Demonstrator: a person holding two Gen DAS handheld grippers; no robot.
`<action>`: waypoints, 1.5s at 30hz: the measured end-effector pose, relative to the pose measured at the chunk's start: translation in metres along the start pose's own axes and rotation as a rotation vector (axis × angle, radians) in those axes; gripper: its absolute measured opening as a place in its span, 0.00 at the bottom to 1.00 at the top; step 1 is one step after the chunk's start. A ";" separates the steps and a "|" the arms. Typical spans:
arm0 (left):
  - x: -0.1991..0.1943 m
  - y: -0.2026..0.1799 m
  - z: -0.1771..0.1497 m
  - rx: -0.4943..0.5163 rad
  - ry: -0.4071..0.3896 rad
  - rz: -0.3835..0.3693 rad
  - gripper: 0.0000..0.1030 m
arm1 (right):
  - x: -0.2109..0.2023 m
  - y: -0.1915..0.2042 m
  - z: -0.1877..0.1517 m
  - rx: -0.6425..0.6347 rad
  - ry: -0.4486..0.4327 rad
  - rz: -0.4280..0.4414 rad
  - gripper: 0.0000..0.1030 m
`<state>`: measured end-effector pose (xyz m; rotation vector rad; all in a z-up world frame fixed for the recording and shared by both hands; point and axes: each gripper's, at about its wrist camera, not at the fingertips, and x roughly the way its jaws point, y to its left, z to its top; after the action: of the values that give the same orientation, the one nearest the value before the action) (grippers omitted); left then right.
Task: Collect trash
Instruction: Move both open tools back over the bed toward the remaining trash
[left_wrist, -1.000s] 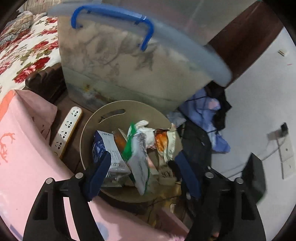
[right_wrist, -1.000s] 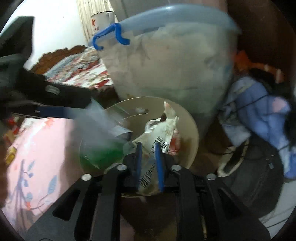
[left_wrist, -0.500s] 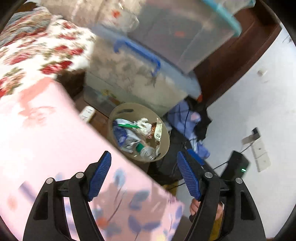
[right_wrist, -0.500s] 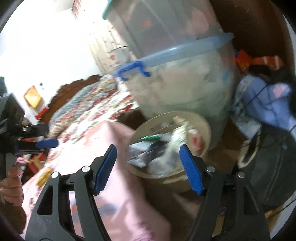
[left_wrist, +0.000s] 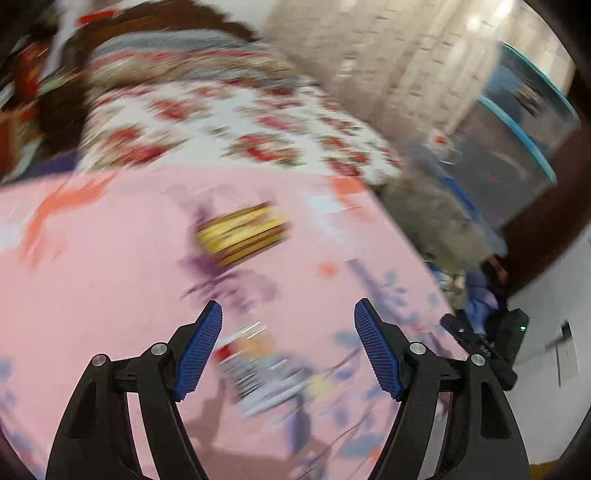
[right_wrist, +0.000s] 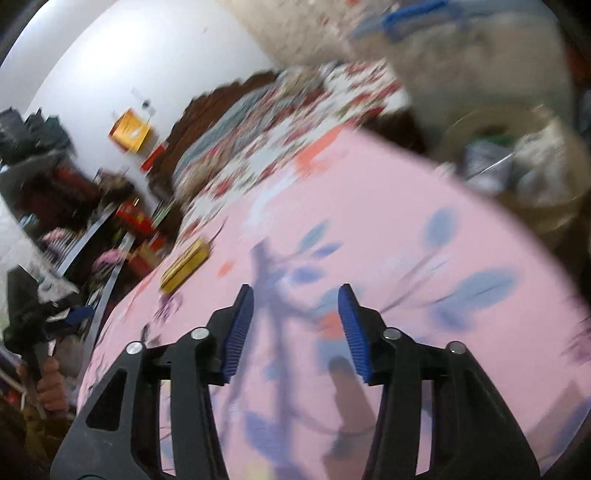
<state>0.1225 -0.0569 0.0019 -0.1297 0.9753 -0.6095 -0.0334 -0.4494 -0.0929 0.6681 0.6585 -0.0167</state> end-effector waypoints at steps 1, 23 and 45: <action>-0.002 0.018 -0.011 -0.038 0.011 0.013 0.68 | 0.009 0.009 -0.005 -0.003 0.027 0.019 0.44; 0.019 0.092 -0.081 -0.096 0.013 0.346 0.68 | 0.100 0.113 -0.069 -0.107 0.225 0.110 0.41; 0.025 0.088 -0.085 -0.066 0.004 0.354 0.92 | 0.095 0.101 -0.066 -0.027 0.221 0.171 0.44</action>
<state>0.1019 0.0157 -0.0973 -0.0127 0.9937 -0.2525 0.0273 -0.3130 -0.1291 0.7042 0.8103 0.2262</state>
